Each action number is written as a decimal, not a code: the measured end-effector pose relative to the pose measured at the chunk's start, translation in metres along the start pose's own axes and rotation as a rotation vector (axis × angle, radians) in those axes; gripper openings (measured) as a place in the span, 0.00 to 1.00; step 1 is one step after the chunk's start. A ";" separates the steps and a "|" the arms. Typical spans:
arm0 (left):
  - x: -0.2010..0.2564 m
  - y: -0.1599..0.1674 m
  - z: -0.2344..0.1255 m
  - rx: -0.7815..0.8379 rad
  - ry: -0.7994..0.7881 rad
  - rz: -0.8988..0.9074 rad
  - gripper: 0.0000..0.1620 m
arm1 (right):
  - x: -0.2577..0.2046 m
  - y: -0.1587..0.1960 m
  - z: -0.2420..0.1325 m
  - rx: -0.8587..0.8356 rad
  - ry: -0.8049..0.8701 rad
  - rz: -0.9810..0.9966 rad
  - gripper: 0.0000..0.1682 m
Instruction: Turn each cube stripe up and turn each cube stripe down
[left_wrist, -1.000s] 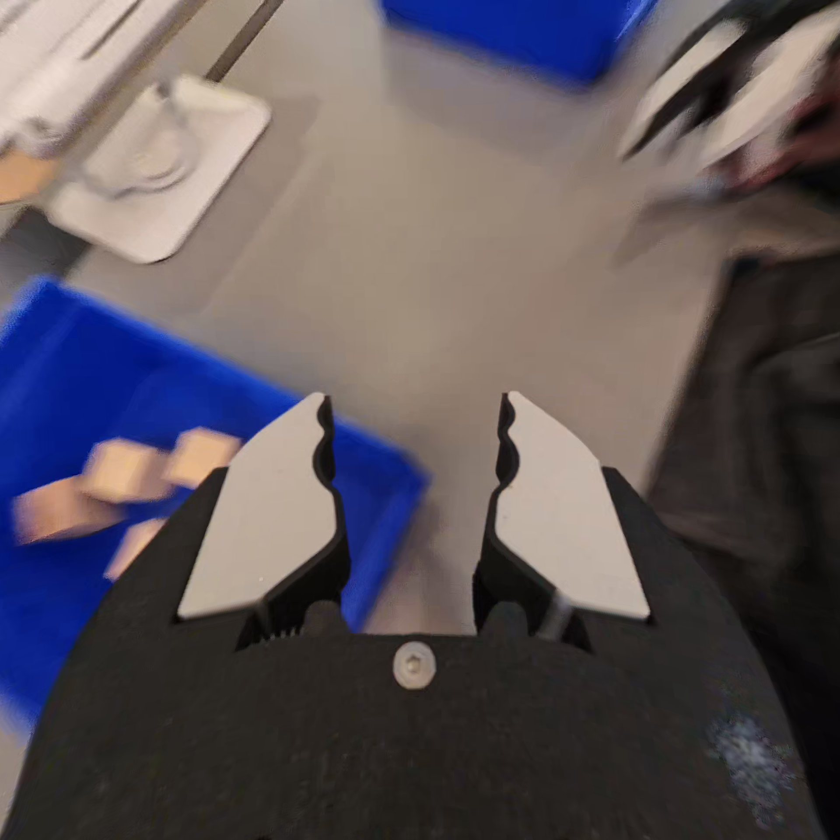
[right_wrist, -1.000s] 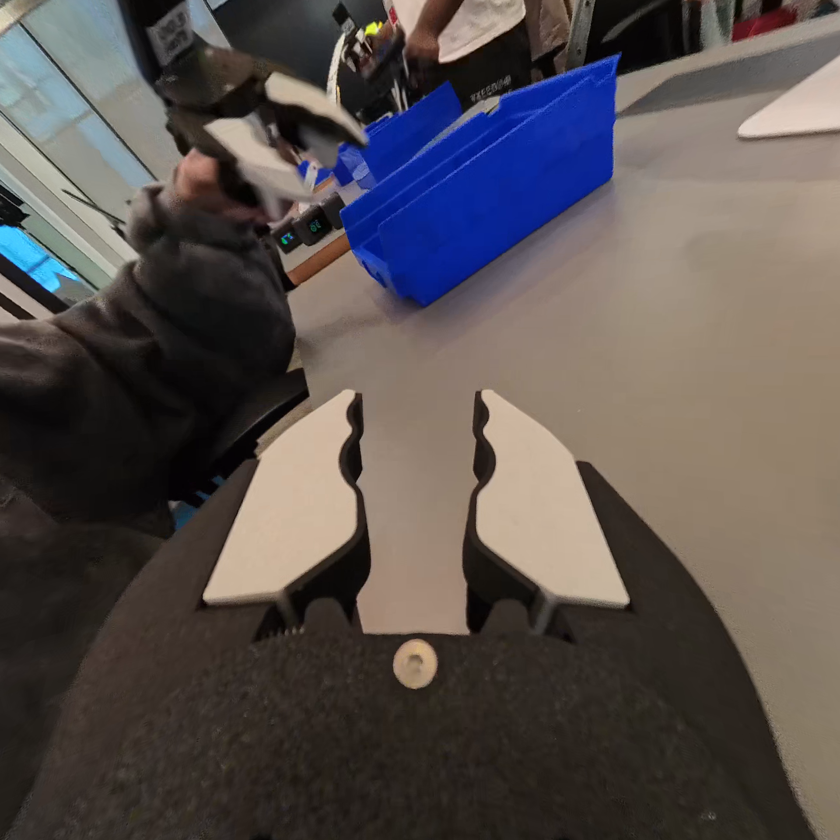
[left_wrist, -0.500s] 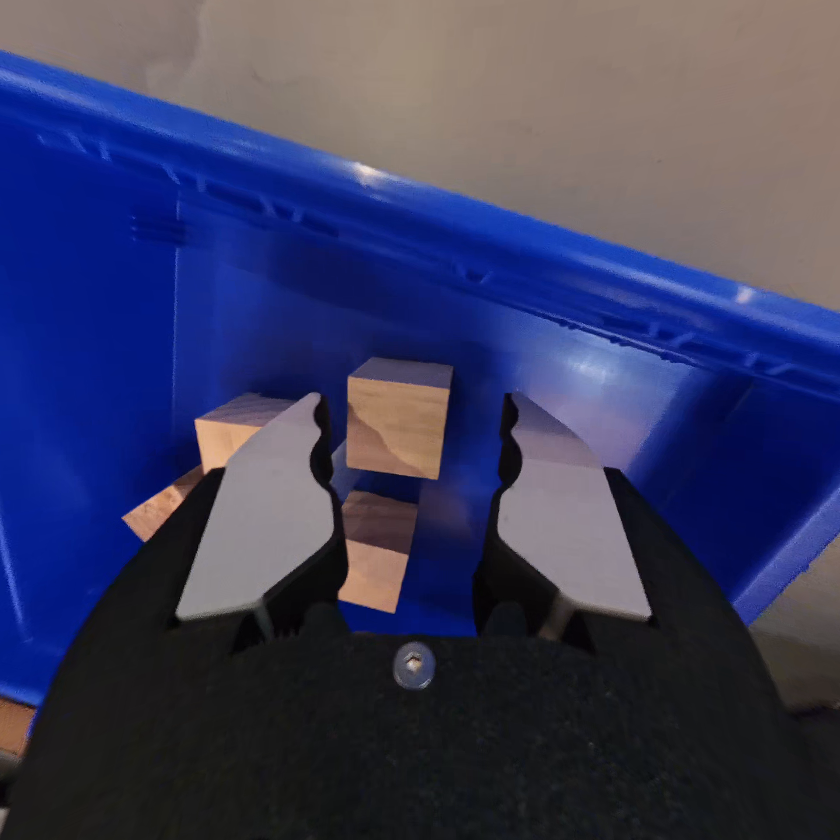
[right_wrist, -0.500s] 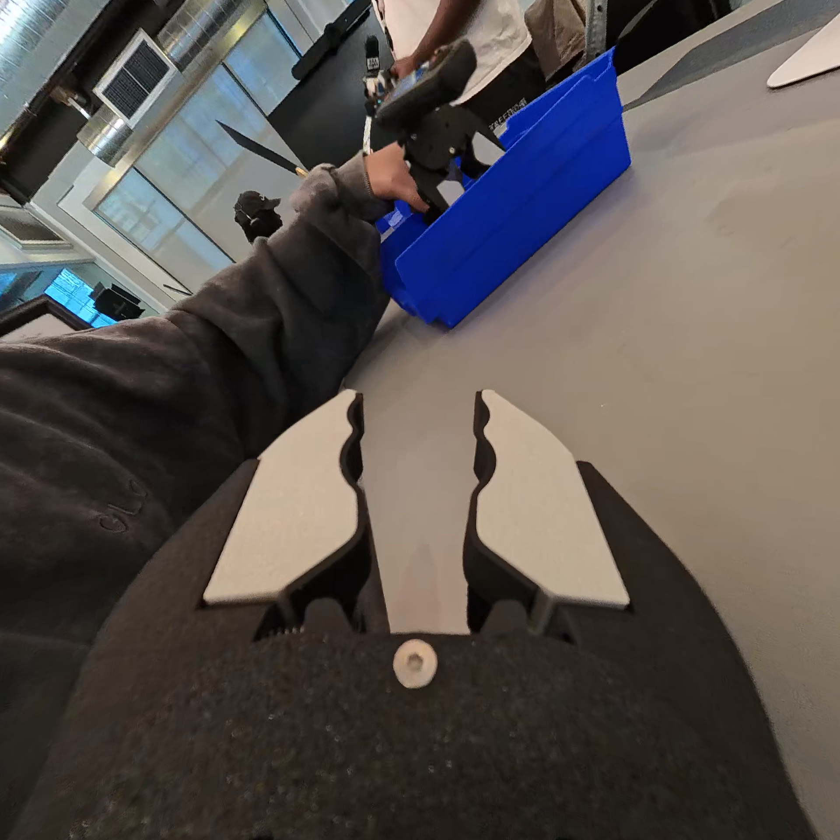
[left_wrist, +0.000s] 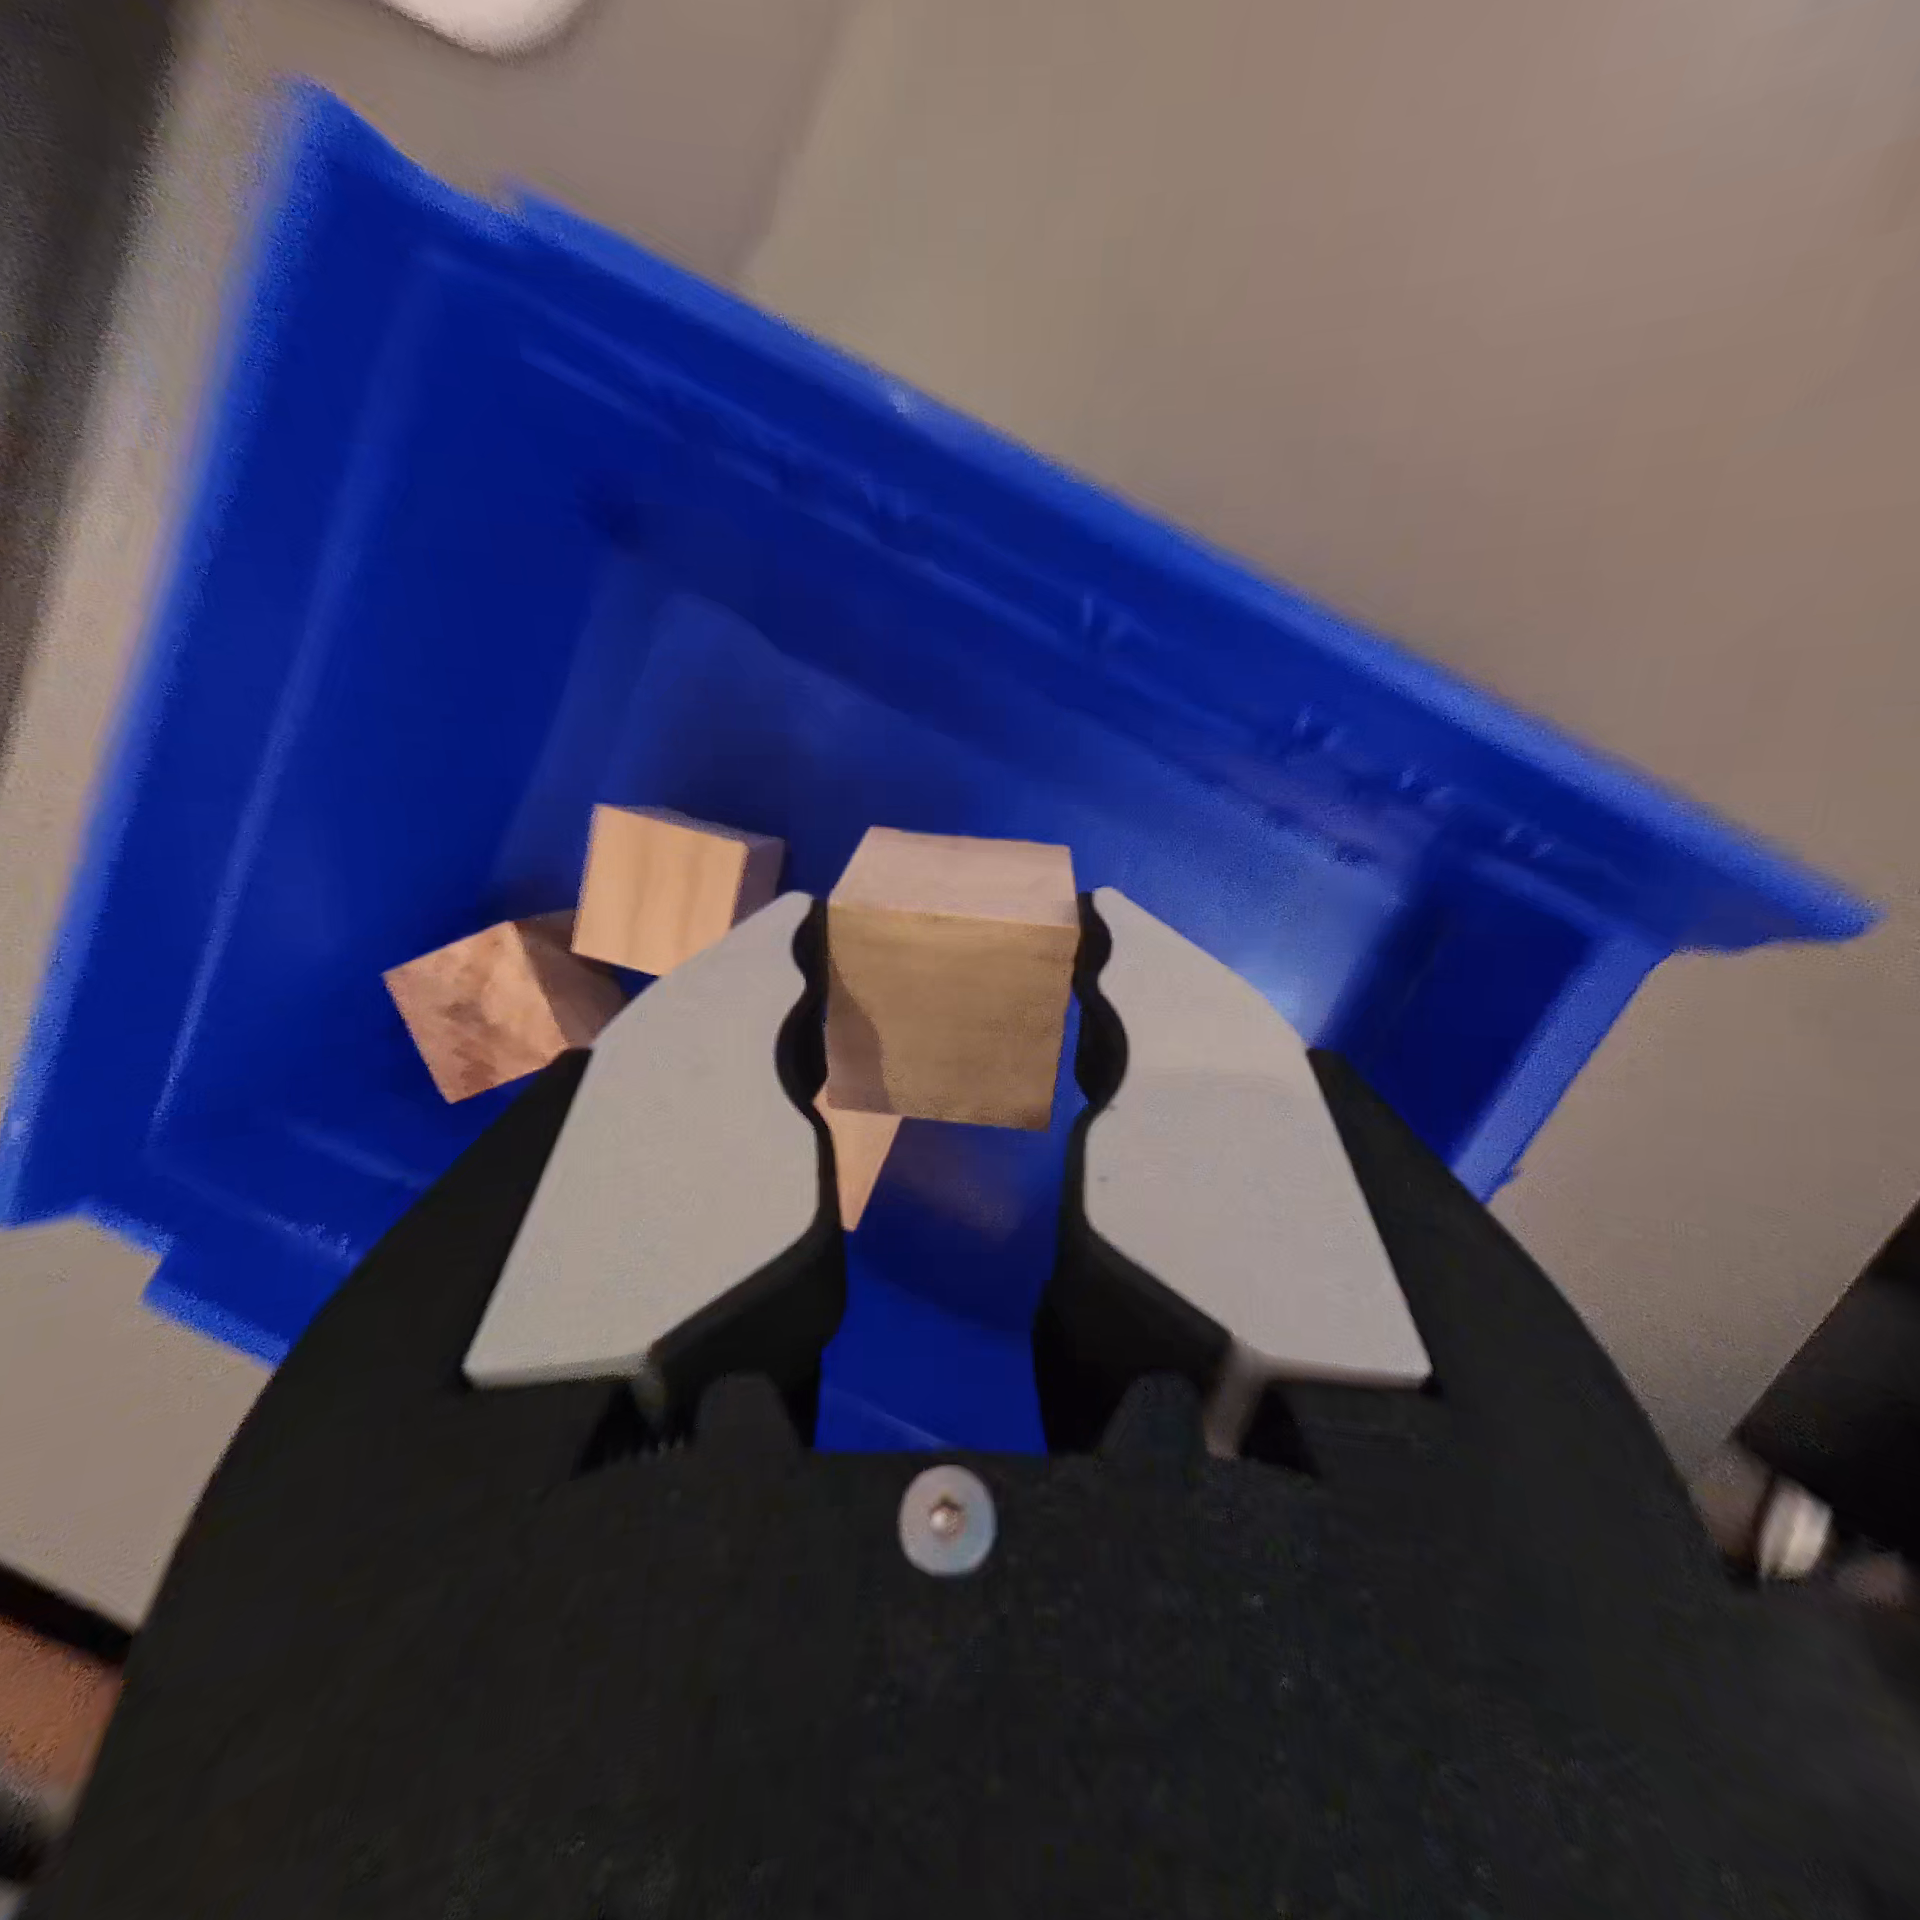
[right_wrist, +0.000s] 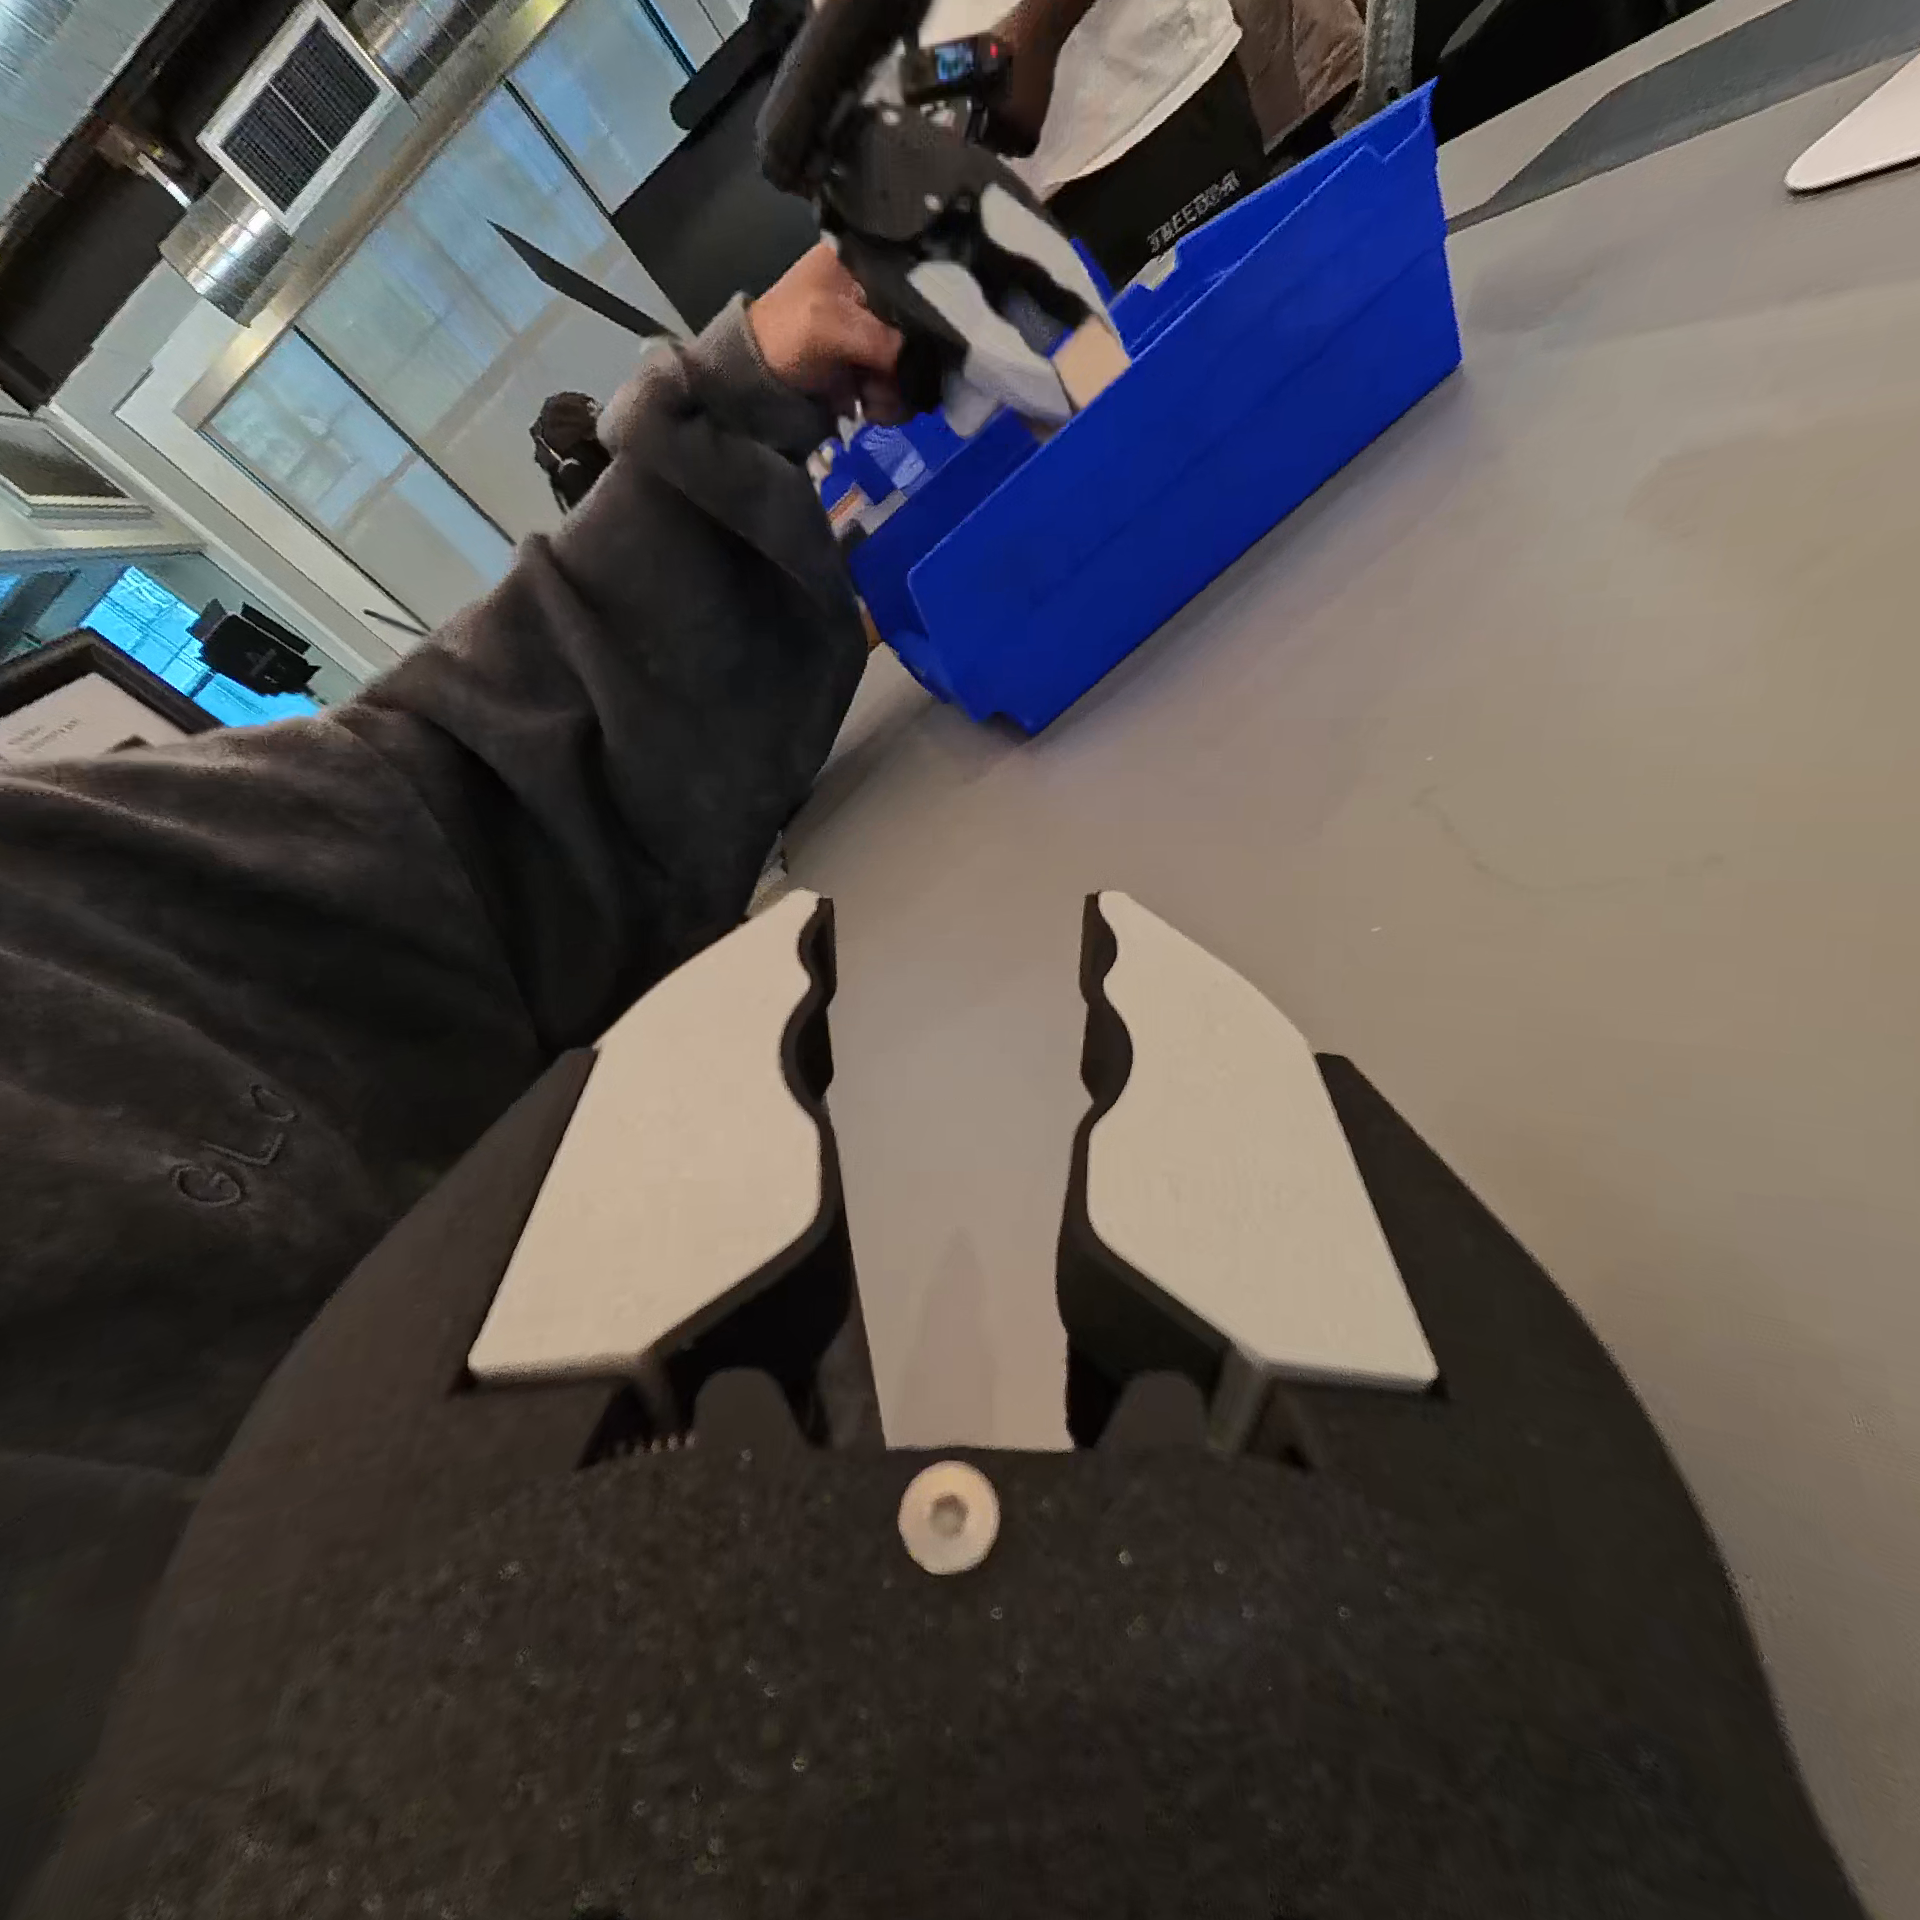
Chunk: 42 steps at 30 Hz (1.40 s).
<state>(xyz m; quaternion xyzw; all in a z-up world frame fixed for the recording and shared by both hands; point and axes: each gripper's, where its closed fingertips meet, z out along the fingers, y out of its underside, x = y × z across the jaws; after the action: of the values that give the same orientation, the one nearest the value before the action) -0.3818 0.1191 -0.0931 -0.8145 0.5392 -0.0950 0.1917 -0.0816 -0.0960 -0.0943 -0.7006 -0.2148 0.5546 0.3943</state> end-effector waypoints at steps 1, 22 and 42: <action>0.000 -0.012 -0.013 0.095 -0.007 -0.069 0.27 | 0.000 -0.001 -0.001 0.007 -0.004 0.008 0.27; 0.201 -0.218 -0.008 0.852 0.910 -0.862 0.27 | 0.003 -0.103 0.065 0.038 -0.155 0.321 0.42; 0.190 -0.157 0.010 0.853 0.367 -0.634 0.55 | 0.016 -0.100 0.056 0.007 -0.155 0.360 0.26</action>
<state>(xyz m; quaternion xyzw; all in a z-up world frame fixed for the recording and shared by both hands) -0.1696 0.0011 -0.0472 -0.7573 0.2064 -0.4976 0.3691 -0.1165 -0.0070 -0.0288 -0.6813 -0.1137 0.6694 0.2735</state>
